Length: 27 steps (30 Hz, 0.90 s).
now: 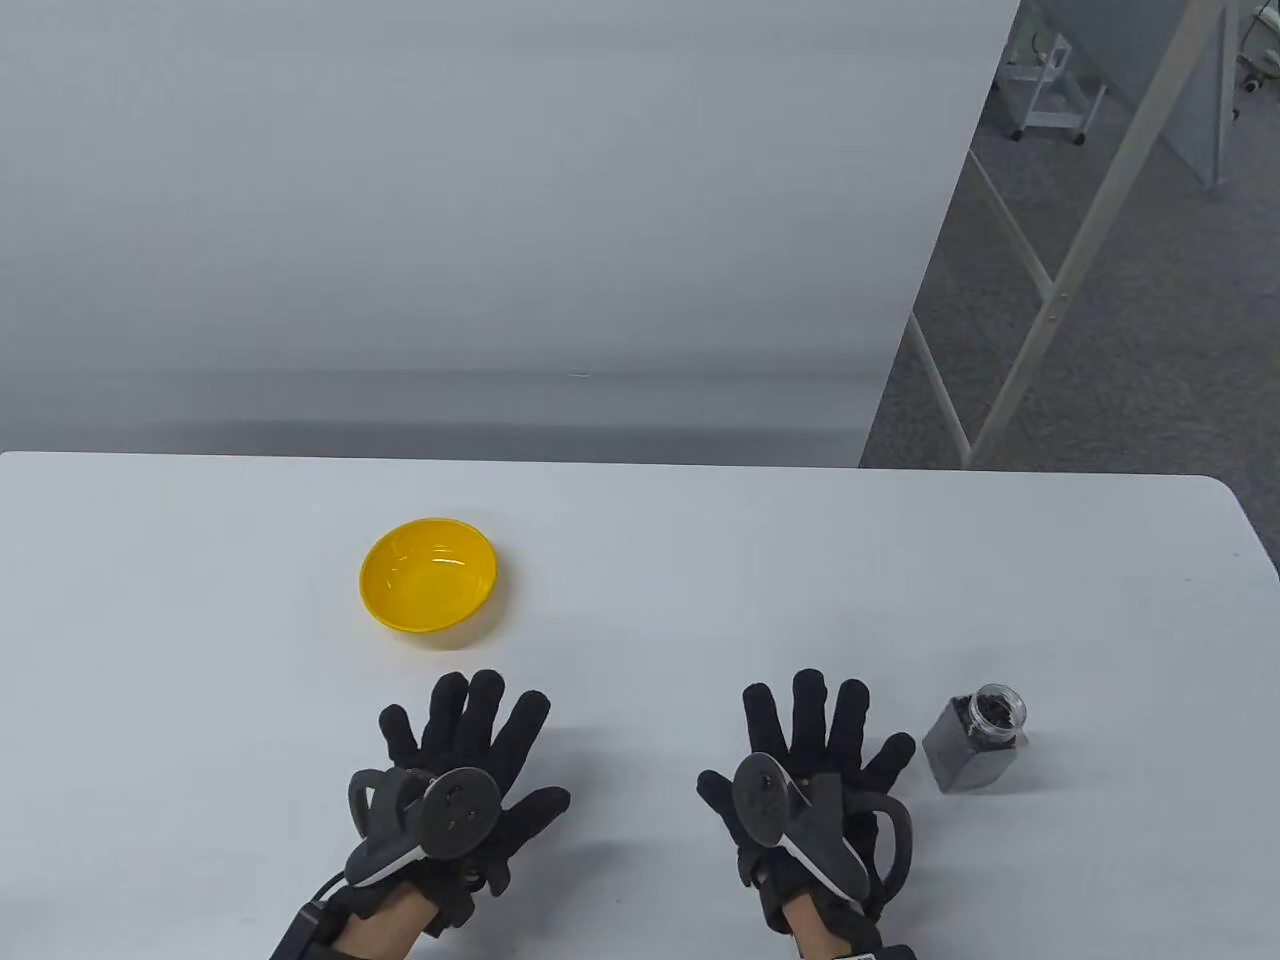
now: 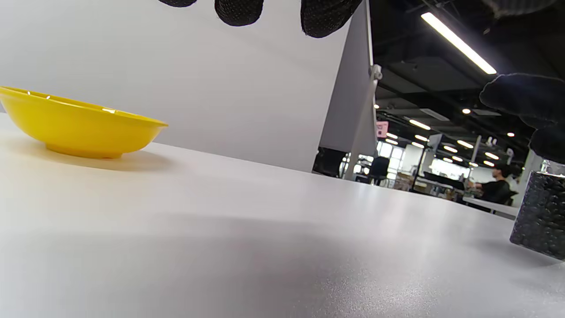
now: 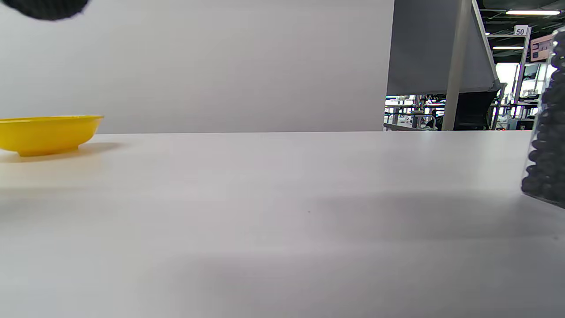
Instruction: Pour coffee beans from coffee jar into bowl
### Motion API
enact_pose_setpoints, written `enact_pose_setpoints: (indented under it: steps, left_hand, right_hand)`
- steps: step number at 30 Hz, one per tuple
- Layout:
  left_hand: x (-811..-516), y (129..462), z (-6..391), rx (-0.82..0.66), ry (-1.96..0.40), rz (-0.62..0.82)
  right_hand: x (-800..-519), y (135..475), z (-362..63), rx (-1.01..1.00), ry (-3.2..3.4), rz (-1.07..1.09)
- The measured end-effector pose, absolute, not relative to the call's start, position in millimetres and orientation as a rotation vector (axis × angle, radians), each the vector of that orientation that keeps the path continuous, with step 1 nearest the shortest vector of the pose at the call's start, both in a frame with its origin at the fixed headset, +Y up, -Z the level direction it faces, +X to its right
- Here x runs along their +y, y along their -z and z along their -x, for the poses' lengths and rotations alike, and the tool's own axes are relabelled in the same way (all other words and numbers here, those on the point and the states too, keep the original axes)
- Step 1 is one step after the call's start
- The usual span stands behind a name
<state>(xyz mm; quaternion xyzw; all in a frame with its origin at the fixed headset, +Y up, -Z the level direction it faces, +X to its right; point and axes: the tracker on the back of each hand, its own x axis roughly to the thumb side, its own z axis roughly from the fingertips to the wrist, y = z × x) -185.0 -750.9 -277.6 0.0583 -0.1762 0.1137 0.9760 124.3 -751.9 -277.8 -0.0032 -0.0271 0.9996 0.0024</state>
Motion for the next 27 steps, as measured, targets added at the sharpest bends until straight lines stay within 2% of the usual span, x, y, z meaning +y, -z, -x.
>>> enact_pose_setpoints:
  steps: [8,27]
  left_hand:
    - [-747,274,183,-0.351,-0.194,-0.140]
    - [-741,267,184,-0.372,-0.148,-0.218]
  right_hand:
    - [-754,271,-120,-0.108,-3.149,-0.025]
    - [-757,267,-138,-0.091,-3.103,0.065]
